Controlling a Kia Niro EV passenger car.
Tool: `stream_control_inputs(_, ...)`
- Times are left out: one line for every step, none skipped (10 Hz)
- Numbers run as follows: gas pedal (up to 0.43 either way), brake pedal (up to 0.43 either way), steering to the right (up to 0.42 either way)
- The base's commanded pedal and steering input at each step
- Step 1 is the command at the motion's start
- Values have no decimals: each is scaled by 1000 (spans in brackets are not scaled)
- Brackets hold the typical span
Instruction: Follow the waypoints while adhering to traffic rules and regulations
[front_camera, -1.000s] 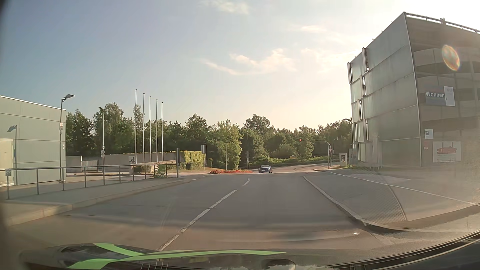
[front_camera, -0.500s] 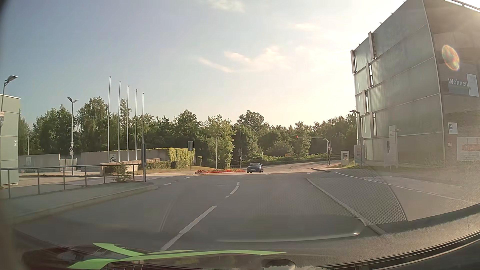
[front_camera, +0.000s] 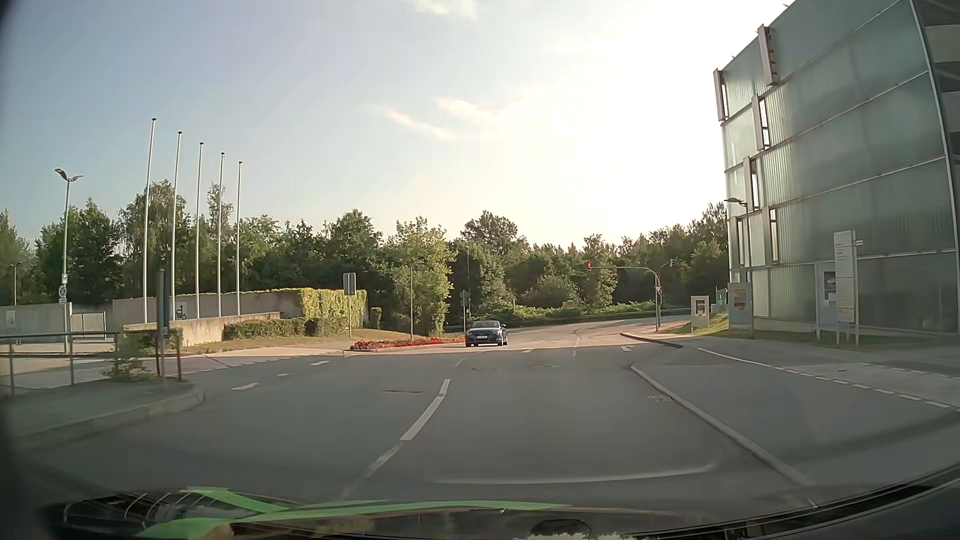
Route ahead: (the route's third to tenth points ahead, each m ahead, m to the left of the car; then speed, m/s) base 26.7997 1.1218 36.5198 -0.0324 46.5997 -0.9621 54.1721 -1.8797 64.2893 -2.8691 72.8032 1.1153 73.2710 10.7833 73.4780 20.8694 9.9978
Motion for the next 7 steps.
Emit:
stream_control_inputs(0,0,12)
stream_control_inputs(0,0,12)
stream_control_inputs(0,0,12)
stream_control_inputs(0,0,12)
stream_control_inputs(0,0,12)
stream_control_inputs(0,0,10)
stream_control_inputs(0,0,6)
